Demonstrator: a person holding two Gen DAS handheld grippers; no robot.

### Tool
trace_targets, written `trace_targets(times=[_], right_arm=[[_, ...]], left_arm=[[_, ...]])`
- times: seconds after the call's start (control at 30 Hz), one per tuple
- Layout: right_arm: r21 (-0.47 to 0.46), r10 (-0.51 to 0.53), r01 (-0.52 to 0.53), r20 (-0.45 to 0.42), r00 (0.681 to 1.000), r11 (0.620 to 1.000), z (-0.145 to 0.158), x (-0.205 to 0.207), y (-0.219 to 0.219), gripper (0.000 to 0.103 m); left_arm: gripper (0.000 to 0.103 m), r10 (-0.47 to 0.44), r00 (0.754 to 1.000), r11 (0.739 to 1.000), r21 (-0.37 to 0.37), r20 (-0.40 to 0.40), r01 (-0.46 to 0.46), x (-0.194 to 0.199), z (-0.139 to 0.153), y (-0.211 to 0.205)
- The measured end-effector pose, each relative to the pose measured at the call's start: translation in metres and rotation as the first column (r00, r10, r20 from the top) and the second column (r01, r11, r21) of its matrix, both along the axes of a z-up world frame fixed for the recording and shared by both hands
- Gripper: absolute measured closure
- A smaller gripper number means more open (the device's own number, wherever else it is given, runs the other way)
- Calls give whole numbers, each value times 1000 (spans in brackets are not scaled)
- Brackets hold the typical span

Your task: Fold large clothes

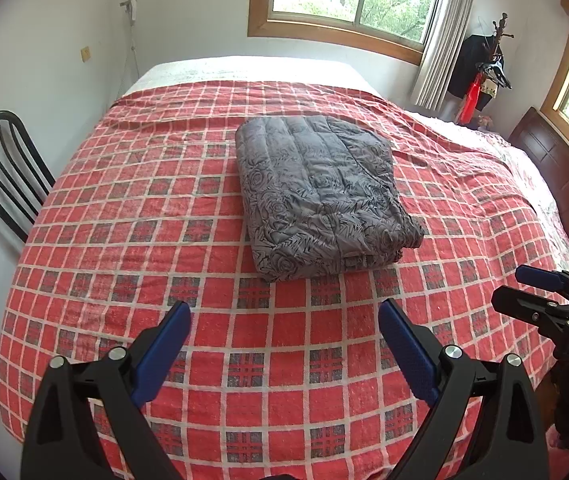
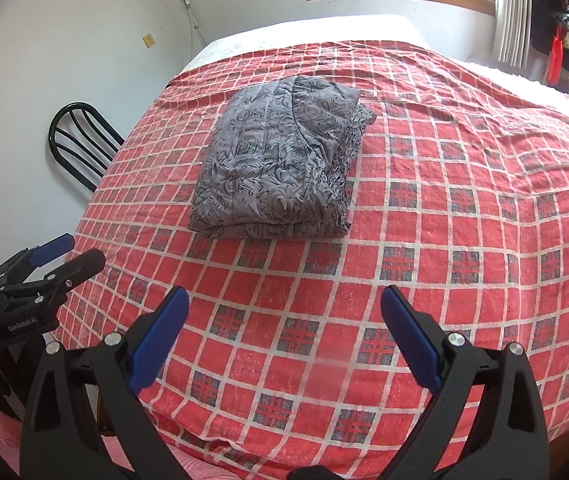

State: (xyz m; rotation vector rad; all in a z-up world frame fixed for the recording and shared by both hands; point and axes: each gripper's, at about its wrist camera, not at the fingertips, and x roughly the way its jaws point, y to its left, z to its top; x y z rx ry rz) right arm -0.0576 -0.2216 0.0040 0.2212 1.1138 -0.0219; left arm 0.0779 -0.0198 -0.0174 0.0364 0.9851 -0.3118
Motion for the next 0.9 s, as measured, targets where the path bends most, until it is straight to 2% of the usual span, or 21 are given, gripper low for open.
trace_targets(times=[0.9], right_arm=[[0,-4,4,-4,1000,1000,-4,-1,-1,7]], left_arm=[[8,-24,1000,1000,4,-1,24,0,-1,-1]])
